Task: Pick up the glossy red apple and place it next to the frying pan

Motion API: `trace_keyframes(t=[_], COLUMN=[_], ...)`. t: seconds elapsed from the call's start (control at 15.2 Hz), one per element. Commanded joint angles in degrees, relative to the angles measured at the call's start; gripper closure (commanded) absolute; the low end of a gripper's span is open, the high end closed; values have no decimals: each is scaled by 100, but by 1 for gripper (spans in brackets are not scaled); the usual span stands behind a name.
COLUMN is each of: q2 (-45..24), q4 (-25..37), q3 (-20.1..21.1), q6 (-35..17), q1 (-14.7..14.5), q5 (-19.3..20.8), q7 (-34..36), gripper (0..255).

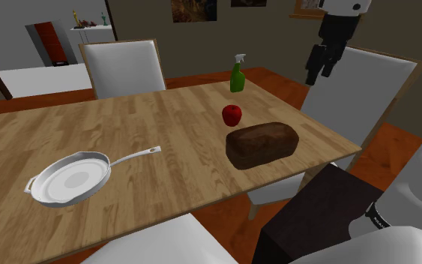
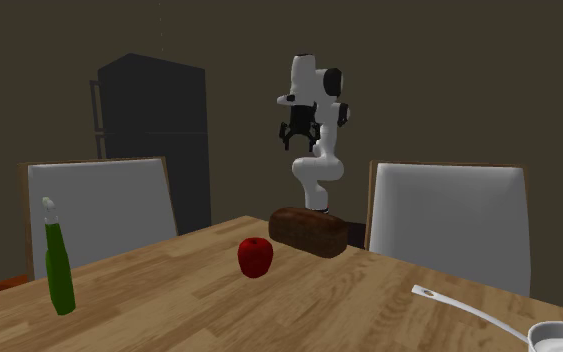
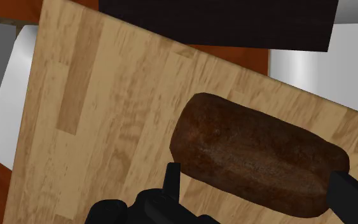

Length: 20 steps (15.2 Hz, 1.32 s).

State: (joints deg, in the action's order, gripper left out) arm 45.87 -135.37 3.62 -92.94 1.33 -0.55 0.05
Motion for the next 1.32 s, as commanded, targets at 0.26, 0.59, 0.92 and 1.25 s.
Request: trace_keyframes(t=[0.26, 0.59, 0.92, 1.25], q2=[-745, -1759, -2823, -3909], q4=[81, 368, 854, 1531], q3=[-65, -130, -175, -199], q6=[-698, -1466, -2083, -2531], q1=[2, -3, -16, -32], q5=[39, 68, 74, 63], q7=[-179, -392, -597, -795], gripper=[0, 0, 0, 0])
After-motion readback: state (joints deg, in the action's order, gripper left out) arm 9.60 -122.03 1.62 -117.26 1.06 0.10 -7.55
